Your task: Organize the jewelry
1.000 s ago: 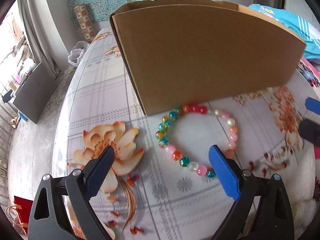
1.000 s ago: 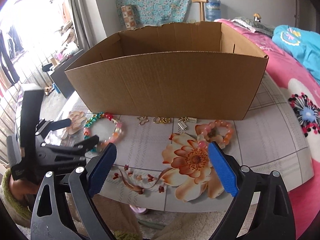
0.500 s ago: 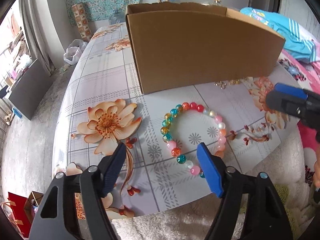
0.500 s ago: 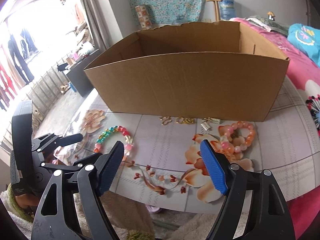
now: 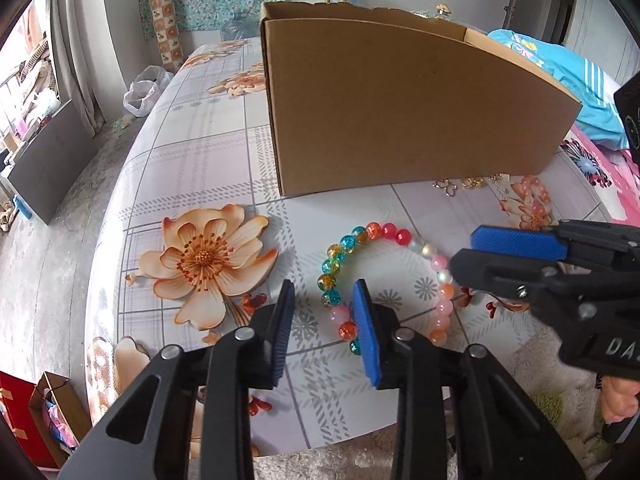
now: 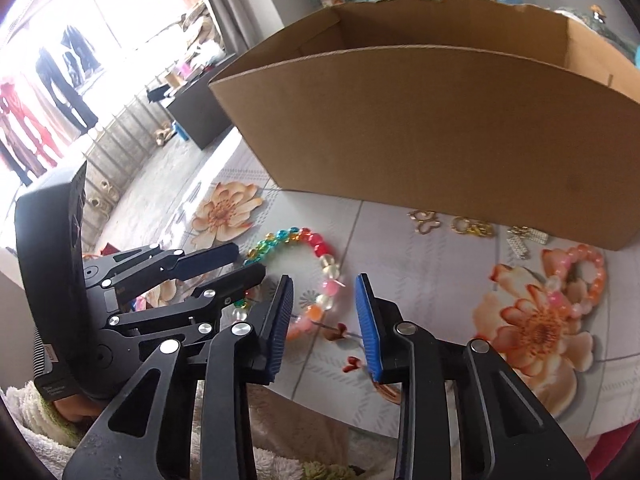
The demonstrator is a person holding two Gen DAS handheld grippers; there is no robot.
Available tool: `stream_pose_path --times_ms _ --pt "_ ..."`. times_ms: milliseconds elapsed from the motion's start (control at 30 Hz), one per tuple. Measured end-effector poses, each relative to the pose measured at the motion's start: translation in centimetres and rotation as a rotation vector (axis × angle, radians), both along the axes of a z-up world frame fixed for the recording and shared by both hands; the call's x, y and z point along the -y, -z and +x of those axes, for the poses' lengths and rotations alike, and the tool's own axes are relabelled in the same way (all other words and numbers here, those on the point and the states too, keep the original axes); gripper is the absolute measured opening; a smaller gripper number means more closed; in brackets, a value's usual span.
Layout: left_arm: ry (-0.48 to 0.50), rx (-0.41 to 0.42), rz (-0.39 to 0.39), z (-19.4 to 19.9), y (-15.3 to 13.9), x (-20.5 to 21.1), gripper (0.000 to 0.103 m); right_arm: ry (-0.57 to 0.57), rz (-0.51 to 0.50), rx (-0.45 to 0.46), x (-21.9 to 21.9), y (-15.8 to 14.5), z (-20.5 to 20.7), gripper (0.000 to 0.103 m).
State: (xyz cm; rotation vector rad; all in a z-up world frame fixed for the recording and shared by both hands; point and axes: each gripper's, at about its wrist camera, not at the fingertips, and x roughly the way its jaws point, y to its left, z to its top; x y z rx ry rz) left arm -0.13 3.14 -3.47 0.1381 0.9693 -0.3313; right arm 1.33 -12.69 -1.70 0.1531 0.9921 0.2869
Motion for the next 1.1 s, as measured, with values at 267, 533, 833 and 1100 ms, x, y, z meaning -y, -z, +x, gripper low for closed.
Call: stream_pose_path --times_ms 267,533,833,1100 --pt "0.012 -0.03 -0.056 0.1 -0.1 -0.3 0.013 -0.029 -0.071 -0.002 -1.7 0.7 0.8 0.001" --pt "0.051 -0.082 -0.065 0.0 -0.2 1.3 0.013 0.057 -0.042 -0.041 1.8 1.0 0.3 0.0" --pt "0.037 -0.097 -0.06 0.3 -0.3 1.6 0.013 0.063 0.058 -0.034 2.9 0.3 -0.2 0.026" --pt "0.021 -0.092 -0.06 0.1 -0.2 1.5 0.013 -0.015 -0.058 0.013 -0.5 0.8 1.7 0.022"
